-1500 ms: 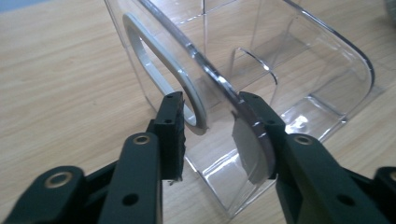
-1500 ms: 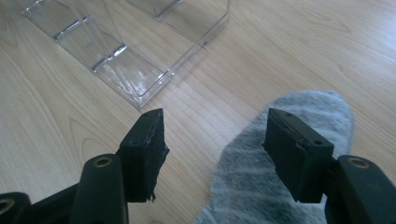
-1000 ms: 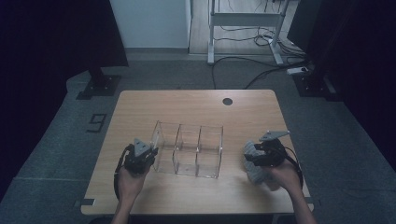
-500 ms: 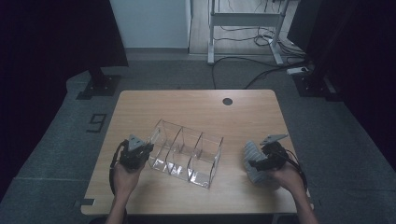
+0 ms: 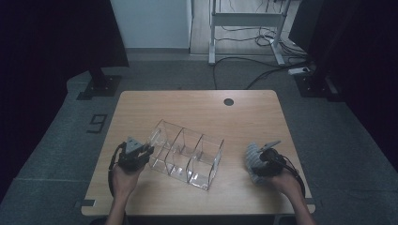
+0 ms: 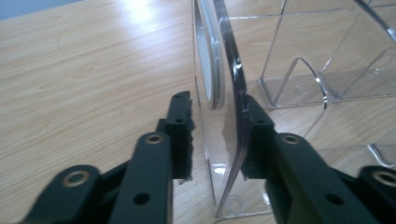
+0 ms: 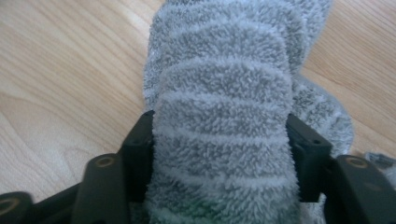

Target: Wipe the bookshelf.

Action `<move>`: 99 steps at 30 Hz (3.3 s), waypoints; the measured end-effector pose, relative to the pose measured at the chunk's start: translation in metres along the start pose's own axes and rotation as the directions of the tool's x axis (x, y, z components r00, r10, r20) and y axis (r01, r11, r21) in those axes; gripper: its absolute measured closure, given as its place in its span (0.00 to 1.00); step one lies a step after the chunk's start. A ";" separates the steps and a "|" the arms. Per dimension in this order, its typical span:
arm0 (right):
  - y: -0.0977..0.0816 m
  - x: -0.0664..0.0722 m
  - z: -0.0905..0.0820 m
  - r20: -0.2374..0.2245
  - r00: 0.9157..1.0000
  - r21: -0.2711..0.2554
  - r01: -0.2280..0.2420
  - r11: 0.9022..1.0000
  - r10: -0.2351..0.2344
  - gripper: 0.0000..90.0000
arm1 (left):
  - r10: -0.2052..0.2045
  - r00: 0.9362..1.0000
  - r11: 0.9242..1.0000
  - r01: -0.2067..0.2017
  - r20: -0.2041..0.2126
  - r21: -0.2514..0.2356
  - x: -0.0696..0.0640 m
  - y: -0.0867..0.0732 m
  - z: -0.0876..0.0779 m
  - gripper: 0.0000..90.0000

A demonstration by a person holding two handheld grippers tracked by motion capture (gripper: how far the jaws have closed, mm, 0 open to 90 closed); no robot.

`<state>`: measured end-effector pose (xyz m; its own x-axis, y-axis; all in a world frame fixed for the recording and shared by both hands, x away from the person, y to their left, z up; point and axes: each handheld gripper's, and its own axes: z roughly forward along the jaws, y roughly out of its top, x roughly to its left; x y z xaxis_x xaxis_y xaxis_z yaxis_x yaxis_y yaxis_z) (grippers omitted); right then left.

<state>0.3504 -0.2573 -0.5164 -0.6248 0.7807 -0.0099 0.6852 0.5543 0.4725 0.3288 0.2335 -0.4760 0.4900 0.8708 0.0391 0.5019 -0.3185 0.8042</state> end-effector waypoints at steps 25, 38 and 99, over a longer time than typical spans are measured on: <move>0.043 0.041 -0.045 -0.101 0.990 -0.330 0.060 0.942 -0.098 0.54 | -0.014 1.000 1.000 0.014 0.024 -0.015 0.001 0.000 0.005 0.93; 0.065 0.070 -0.033 -0.062 0.976 -0.320 0.180 0.930 -0.210 0.54 | -0.006 1.000 1.000 0.006 0.010 0.012 -0.004 0.005 0.008 0.95; 0.040 0.159 -0.063 -0.143 0.900 -0.334 0.349 0.876 -0.413 0.53 | -0.001 0.999 1.000 0.002 -0.051 0.021 -0.012 0.006 0.013 0.96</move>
<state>0.2557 -0.1292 -0.4437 -0.8983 0.4325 -0.0777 0.2574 0.6613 0.7046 0.3351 0.2159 -0.4796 0.4528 0.8890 0.0687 0.5172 -0.3247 0.7919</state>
